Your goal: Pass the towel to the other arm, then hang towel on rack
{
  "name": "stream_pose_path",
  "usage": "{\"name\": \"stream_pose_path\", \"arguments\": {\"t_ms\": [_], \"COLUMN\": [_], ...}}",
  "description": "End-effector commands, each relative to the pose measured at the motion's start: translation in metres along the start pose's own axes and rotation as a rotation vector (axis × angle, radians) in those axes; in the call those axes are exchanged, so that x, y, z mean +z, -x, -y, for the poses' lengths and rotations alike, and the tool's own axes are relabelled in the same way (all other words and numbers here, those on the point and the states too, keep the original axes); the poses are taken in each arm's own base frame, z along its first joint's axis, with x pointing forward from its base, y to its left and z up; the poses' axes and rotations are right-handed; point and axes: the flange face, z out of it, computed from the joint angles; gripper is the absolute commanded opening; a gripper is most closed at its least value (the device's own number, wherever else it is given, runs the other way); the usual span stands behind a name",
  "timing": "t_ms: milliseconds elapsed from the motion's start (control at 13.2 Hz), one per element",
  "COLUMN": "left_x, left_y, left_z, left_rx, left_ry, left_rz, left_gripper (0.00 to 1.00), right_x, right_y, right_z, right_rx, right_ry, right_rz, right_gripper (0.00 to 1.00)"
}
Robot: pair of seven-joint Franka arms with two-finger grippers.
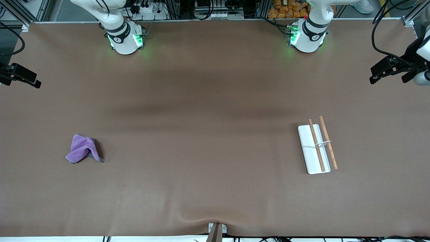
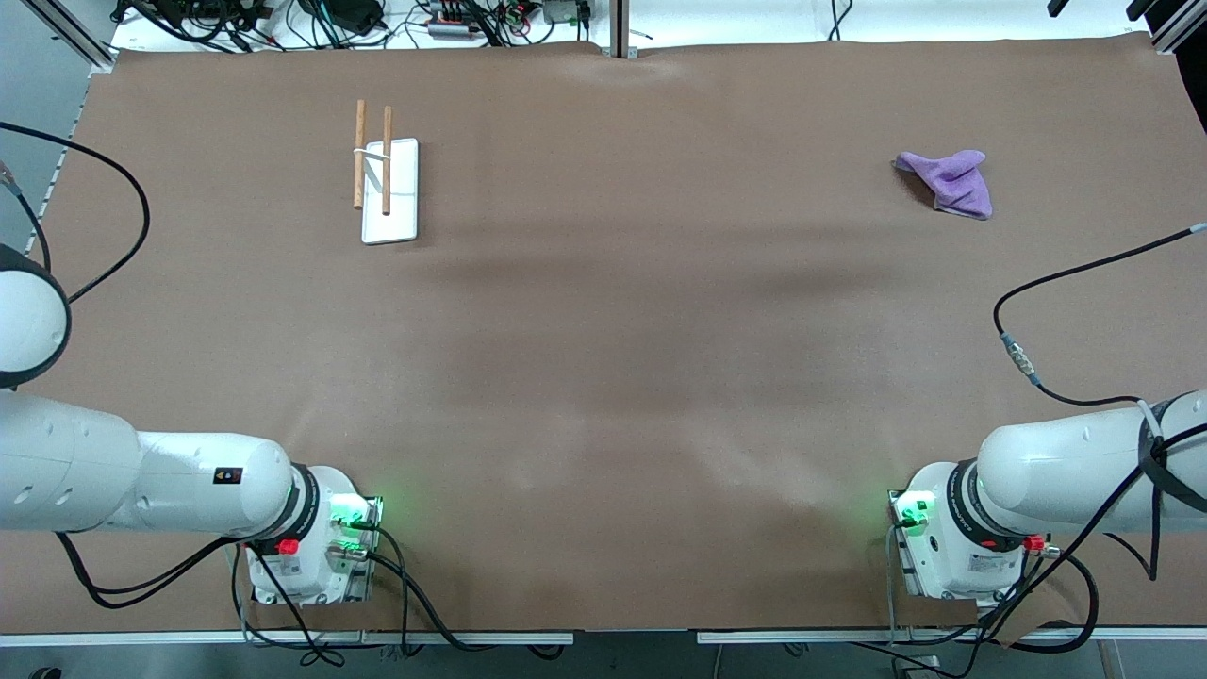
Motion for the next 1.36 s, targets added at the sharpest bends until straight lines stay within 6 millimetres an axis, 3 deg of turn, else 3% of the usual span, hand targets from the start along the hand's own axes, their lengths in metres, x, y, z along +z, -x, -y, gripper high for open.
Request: {"name": "stream_pose_path", "arguments": {"t_ms": [0, 530, 757, 1287], "left_x": [-0.005, 0.002, -0.009, -0.007], "left_y": [-0.002, -0.007, -0.015, -0.014], "left_z": [0.005, 0.005, 0.005, -0.004], "left_rx": [0.009, 0.006, 0.004, 0.013], "left_ry": [0.006, 0.004, 0.006, 0.007], "left_rz": [0.007, 0.018, -0.010, -0.004], "left_gripper": [1.00, 1.00, 1.00, 1.00], "right_x": [-0.005, -0.005, -0.004, 0.009], "right_y": [-0.002, -0.002, -0.003, -0.012], "right_z": [0.000, 0.001, -0.001, -0.005], "right_rx": [0.013, 0.012, 0.009, 0.023], "right_ry": [-0.002, -0.002, -0.003, 0.003], "right_rz": [-0.001, -0.001, -0.001, 0.022], "right_gripper": [1.00, 1.00, 1.00, 1.00]}}
